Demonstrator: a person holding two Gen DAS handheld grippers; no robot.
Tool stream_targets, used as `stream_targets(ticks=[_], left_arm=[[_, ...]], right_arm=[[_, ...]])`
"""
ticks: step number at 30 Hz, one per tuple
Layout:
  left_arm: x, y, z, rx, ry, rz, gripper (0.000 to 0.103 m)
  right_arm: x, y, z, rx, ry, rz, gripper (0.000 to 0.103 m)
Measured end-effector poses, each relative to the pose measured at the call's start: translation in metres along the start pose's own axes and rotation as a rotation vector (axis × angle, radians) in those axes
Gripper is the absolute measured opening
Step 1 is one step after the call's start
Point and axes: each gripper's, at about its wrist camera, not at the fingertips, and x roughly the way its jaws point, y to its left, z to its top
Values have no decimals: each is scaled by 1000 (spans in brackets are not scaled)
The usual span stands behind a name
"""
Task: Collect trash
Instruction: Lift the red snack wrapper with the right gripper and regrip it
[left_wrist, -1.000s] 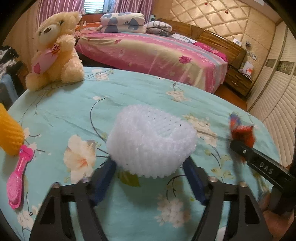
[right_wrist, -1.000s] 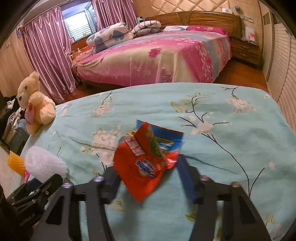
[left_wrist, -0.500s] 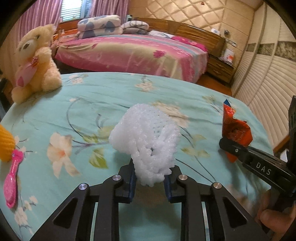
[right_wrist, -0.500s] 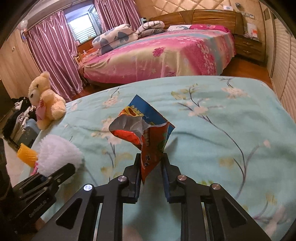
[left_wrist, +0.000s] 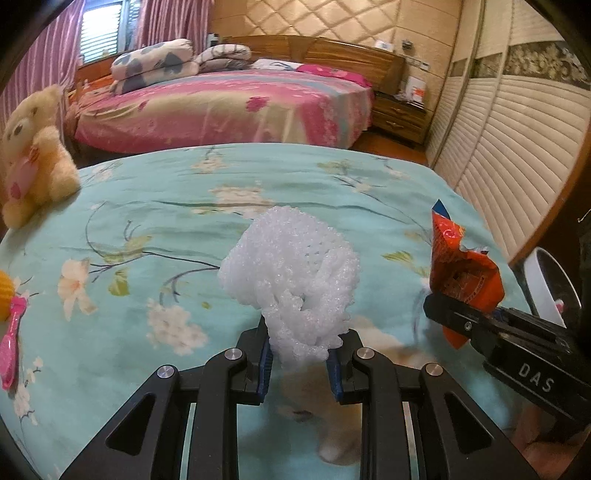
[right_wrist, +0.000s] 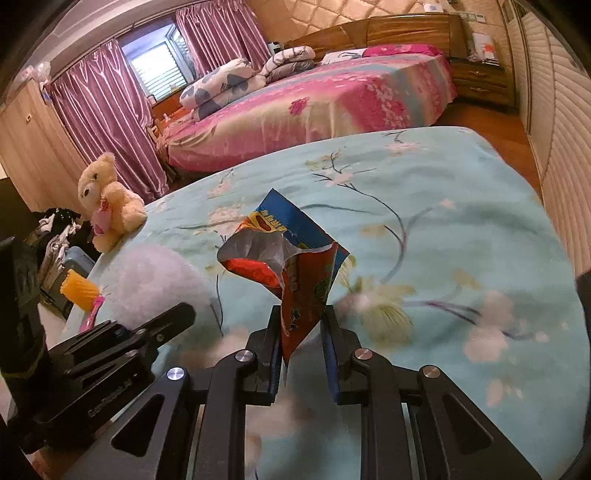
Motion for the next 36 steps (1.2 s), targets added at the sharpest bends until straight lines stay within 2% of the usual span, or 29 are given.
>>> stream_targets(ticks=[8, 9, 11, 13, 14, 15, 20, 23, 26, 31, 32, 34, 35, 36], left_arm=[[-6, -14, -8, 24, 9, -14, 23], [-8, -15, -9, 25, 11, -15, 23], [-9, -16, -11, 24, 12, -15, 23], [-9, -15, -13, 20, 14, -15, 23], [-9, -15, -14, 17, 17, -16, 23], [-8, -14, -15, 13, 19, -19, 23], [-7, -13, -18, 2, 24, -29, 24], [-10, -9, -20, -9, 19, -33, 24], [-11, -4, -22, -22, 19, -32, 24], [-11, -2, -25, -28, 23, -34, 24], [-12, -4, -25, -22, 22, -34, 24], [-12, -5, -25, -16, 22, -33, 24], [-12, -7, -26, -13, 23, -34, 24], [-12, -7, -26, -12, 23, -35, 24]], right_arm=[[-14, -7, -14, 6, -1, -21, 20], [-14, -8, -15, 8, 5, -23, 25], [-13, -10, -17, 22, 15, -31, 27], [-16, -15, -18, 40, 14, -36, 45], [-19, -17, -20, 45, 8, -37, 59], [-22, -17, -22, 47, 2, -35, 67], [-30, -13, -27, 8, -9, -59, 74], [-25, -7, -24, -11, -1, -38, 75], [-22, -8, -21, 35, 2, 20, 75], [-12, -10, -21, 54, -1, -21, 75], [-10, -11, -21, 58, -1, -30, 73], [-11, -11, -22, 52, -7, -54, 58], [-11, -11, -23, 46, 1, -65, 48], [-12, -10, -23, 40, -1, -64, 44]])
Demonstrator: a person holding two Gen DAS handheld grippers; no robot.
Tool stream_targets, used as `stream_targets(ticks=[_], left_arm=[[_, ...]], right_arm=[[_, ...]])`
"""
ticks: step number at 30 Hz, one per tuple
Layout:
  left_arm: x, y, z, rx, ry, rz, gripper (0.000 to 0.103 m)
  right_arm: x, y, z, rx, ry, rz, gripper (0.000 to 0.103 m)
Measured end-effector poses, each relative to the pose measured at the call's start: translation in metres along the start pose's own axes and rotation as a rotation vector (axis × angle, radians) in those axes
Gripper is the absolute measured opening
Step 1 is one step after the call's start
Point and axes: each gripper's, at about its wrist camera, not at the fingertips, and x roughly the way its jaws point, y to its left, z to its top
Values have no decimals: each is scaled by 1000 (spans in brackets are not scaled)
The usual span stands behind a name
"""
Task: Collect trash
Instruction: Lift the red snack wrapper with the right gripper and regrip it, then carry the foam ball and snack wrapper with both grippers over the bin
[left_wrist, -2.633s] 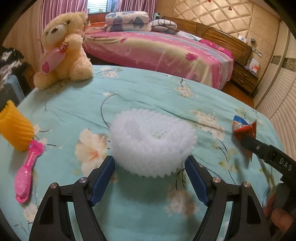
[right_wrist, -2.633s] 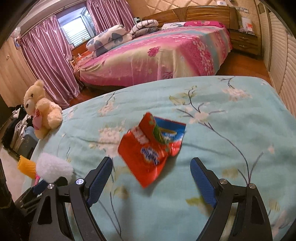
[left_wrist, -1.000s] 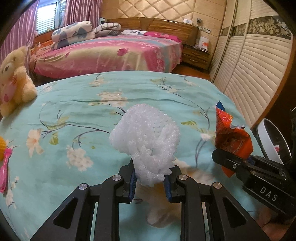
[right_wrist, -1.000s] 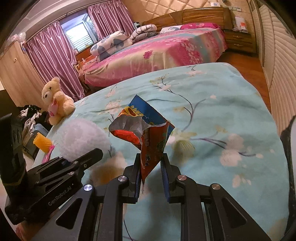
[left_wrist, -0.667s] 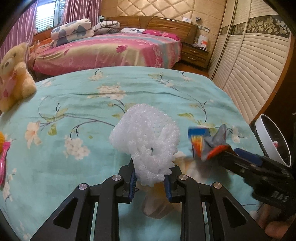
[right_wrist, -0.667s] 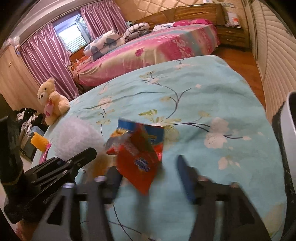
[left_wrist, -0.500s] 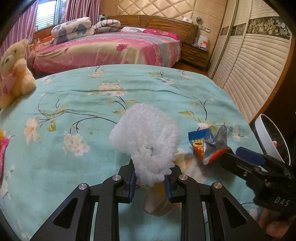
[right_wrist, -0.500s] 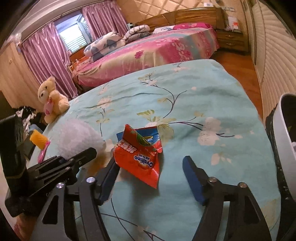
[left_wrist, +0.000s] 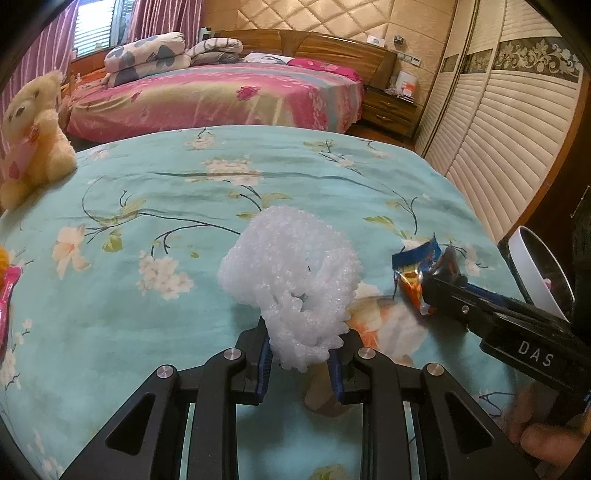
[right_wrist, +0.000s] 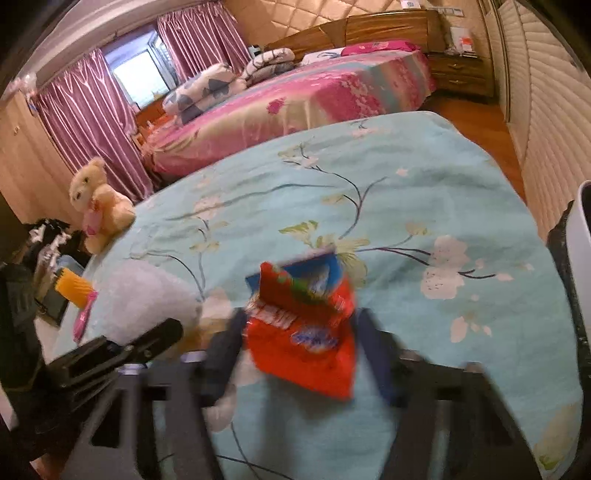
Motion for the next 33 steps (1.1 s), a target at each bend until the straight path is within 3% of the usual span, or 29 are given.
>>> stream_targets(ticks=[6, 33], left_arm=[[-4, -8, -1, 13, 1, -21, 24], [-12, -77, -9, 141, 18, -81, 24]], right_arm=[[-14, -5, -3, 9, -22, 11, 38], [-70, -46, -16, 93, -134, -14, 38]])
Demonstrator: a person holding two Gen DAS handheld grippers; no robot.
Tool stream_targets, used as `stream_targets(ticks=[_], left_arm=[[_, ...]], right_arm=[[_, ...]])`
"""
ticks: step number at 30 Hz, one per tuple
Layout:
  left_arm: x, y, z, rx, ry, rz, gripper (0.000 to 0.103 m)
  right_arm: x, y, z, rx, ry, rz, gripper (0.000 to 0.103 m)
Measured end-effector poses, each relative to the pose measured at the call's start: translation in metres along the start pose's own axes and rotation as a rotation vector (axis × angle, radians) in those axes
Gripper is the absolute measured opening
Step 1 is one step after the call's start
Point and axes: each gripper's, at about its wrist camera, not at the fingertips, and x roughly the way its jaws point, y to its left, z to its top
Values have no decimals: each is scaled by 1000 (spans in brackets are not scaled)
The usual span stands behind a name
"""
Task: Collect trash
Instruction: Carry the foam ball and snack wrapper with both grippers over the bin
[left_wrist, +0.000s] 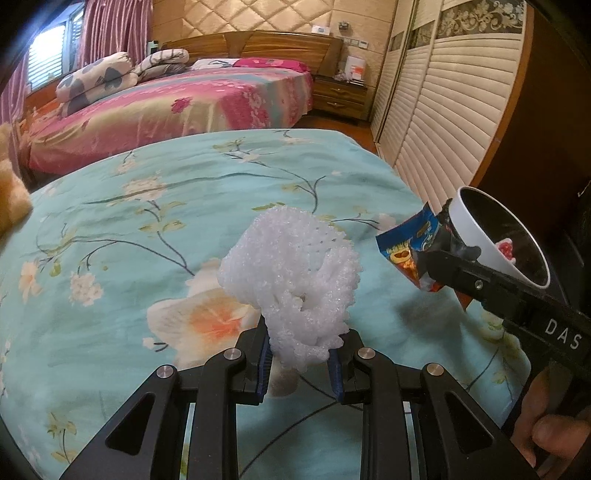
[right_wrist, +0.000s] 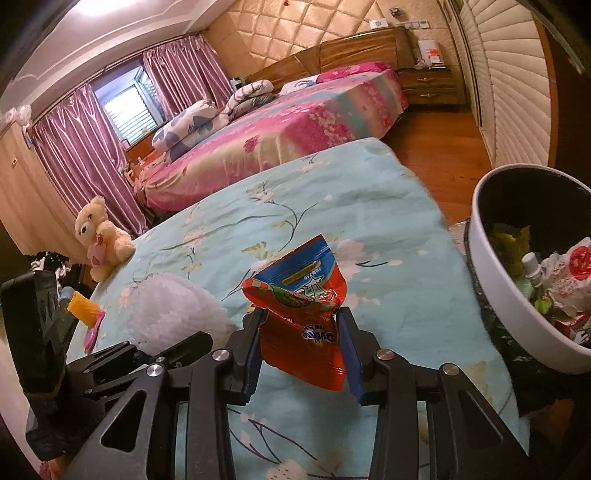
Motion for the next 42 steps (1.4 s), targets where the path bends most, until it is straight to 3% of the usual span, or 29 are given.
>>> stream_targets(ticks=[42], left_arm=[[-2, -73, 13, 130, -17, -56, 24]], right_arm=[[-60, -60, 4, 84, -96, -55, 38]])
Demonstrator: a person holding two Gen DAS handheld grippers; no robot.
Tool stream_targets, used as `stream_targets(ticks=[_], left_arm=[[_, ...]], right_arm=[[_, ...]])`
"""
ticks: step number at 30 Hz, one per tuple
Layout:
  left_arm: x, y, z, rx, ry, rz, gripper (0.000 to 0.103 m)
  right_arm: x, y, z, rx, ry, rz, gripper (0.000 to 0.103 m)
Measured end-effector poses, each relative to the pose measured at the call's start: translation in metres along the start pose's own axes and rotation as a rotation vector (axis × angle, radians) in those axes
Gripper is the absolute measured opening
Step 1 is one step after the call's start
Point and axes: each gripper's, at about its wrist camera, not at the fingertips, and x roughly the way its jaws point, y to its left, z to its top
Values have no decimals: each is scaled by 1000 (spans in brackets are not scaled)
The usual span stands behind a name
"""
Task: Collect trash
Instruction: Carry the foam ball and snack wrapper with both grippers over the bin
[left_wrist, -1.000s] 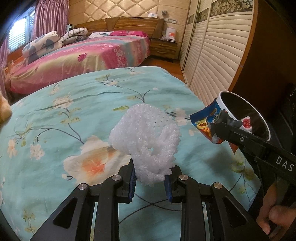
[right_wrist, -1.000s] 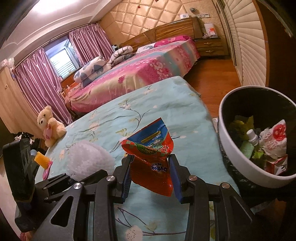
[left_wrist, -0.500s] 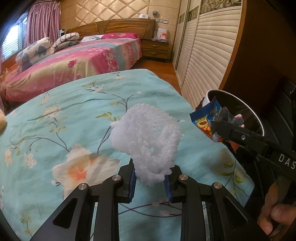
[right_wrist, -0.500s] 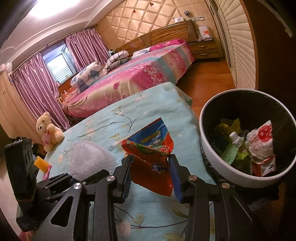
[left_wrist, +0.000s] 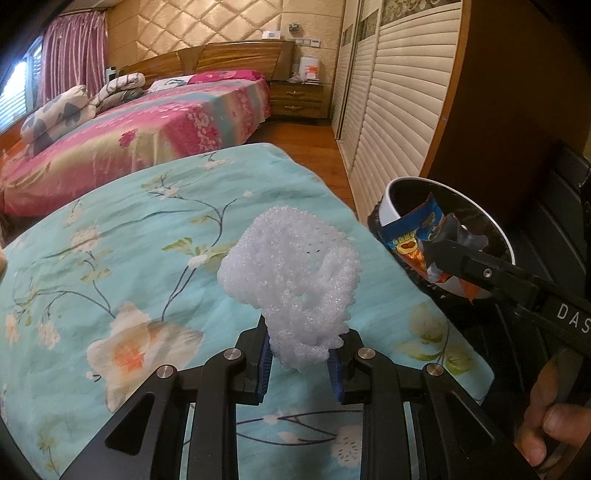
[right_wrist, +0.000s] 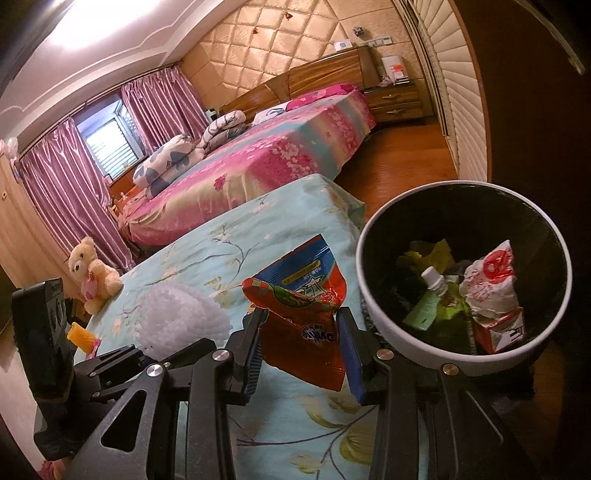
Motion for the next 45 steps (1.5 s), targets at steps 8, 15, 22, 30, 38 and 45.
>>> stream_targets(ticks=[8, 15, 22, 30, 38, 45], left_arm=[[1, -12, 4, 20, -4, -18, 24], [2, -25, 7, 48, -8, -41, 24], [3, -35, 11, 70, -12, -58, 24], [7, -43, 16, 84, -12, -75, 24], [11, -54, 21, 100, -16, -92, 24], [17, -61, 25, 108, -11, -107, 24]], right_arm=[[-10, -12, 0, 16, -15, -16, 38], [-18, -26, 3, 41, -31, -37, 38], [-25, -34, 4, 55, -43, -56, 38], [-27, -43, 5, 67, -46, -74, 38], [-31, -54, 5, 86, -53, -93, 38], [-33, -62, 6, 104, -57, -109, 38]])
